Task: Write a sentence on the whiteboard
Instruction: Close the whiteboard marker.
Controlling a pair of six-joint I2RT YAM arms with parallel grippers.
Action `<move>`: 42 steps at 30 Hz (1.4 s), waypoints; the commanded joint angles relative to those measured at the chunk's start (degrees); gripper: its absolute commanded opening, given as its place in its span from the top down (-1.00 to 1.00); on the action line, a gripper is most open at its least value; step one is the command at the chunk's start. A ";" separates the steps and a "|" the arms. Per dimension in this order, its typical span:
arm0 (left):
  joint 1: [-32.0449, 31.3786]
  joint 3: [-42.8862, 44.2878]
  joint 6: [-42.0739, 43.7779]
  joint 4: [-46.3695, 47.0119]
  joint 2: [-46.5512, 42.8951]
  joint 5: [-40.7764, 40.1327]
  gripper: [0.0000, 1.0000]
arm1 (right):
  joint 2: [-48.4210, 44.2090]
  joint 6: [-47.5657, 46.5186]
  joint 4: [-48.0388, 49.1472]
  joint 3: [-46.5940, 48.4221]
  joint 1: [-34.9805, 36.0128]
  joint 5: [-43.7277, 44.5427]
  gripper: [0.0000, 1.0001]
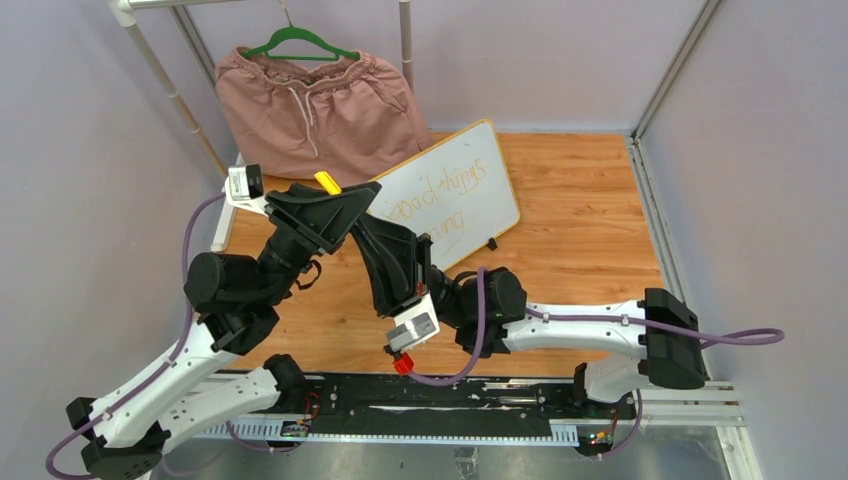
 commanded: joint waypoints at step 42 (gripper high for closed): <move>-0.63 2.16 10.58 -12.01 -4.40 -12.55 1.00 | -17.94 11.95 -29.39 -10.01 4.24 5.91 -0.73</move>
